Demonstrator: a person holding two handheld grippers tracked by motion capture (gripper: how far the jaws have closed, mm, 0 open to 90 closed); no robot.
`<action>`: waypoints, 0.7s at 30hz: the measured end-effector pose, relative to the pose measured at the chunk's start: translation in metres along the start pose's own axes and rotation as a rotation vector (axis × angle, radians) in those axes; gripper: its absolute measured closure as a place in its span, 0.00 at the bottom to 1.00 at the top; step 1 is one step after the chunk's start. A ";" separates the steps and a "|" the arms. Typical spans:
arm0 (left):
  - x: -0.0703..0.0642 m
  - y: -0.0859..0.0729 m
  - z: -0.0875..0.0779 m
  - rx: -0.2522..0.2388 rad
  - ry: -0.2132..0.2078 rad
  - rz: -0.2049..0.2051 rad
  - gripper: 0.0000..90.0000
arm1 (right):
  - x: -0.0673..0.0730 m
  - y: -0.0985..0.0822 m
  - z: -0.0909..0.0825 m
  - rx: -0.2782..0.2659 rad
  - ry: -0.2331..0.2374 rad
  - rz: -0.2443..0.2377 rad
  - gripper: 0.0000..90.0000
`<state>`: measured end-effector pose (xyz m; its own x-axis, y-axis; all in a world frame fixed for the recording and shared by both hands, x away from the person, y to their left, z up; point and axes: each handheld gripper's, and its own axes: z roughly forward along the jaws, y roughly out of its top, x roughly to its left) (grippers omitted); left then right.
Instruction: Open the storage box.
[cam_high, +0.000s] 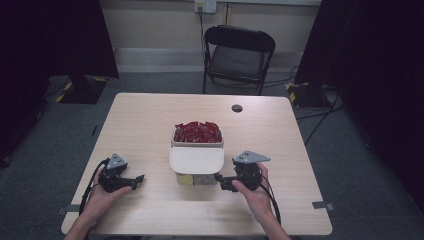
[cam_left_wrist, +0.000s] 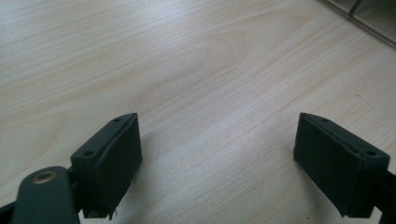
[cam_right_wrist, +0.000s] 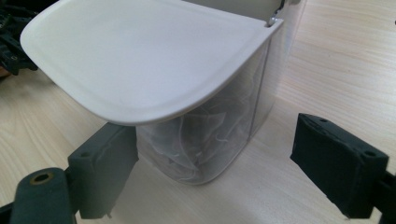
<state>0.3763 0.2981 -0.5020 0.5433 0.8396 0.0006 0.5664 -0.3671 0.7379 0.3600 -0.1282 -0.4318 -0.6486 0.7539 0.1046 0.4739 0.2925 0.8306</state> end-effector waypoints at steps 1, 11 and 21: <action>0.000 0.000 0.000 0.000 0.000 0.000 0.16 | 0.000 0.000 0.000 -0.001 0.002 -0.001 0.15; 0.000 0.000 0.000 0.000 0.000 0.000 0.16 | 0.001 0.005 -0.003 -0.016 0.006 -0.003 0.16; 0.000 0.000 0.000 -0.003 -0.002 -0.002 0.16 | -0.001 0.014 -0.005 -0.036 0.007 0.004 0.16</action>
<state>0.3763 0.2981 -0.5021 0.5435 0.8394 -0.0022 0.5658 -0.3644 0.7396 0.3643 -0.1277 -0.4177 -0.6508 0.7510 0.1113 0.4544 0.2679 0.8495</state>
